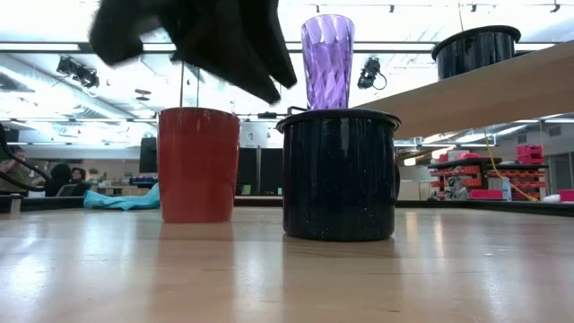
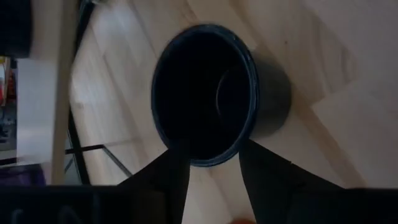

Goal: Stack small to large cups/mugs on shelf
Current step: Put the black mug on the shelf aligned with the other black mug

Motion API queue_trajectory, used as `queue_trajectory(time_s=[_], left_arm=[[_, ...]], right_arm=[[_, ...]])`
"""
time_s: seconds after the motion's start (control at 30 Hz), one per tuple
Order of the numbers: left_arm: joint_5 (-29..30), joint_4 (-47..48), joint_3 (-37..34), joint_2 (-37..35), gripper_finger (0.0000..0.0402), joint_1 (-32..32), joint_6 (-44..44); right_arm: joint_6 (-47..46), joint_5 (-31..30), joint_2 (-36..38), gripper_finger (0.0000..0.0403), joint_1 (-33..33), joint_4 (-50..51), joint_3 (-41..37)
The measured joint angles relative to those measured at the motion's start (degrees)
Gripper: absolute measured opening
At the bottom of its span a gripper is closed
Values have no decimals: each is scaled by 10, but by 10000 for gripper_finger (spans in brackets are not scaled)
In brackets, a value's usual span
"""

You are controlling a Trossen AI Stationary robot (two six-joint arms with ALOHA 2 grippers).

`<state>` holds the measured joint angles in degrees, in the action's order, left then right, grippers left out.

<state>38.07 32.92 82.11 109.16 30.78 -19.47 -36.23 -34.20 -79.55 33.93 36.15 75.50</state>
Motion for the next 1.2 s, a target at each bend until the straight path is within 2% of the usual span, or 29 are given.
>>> queue_trajectory(time_s=[0.17, 0.33, 0.5, 0.7, 0.87, 1.2], left_arm=[[-48, -33, 0, -19, 149, 10, 56], [-102, -119, 1, -11, 163, 6, 141], [-103, -179, 0, 7, 183, -7, 183], [-107, -182, 0, 7, 228, -32, 215], [-184, -210, 0, 25, 248, -50, 234], [-155, -220, 0, 70, 229, -54, 204]], right_arm=[[0, 0, 0, 88, 0, 1, 0], [-2, 0, 0, 88, 0, -1, 0], [-2, 0, 0, 88, 0, -2, 0], [2, 0, 0, 88, 0, -1, 0], [3, 0, 0, 88, -1, -2, 0], [2, 0, 0, 88, 0, 1, 0]])
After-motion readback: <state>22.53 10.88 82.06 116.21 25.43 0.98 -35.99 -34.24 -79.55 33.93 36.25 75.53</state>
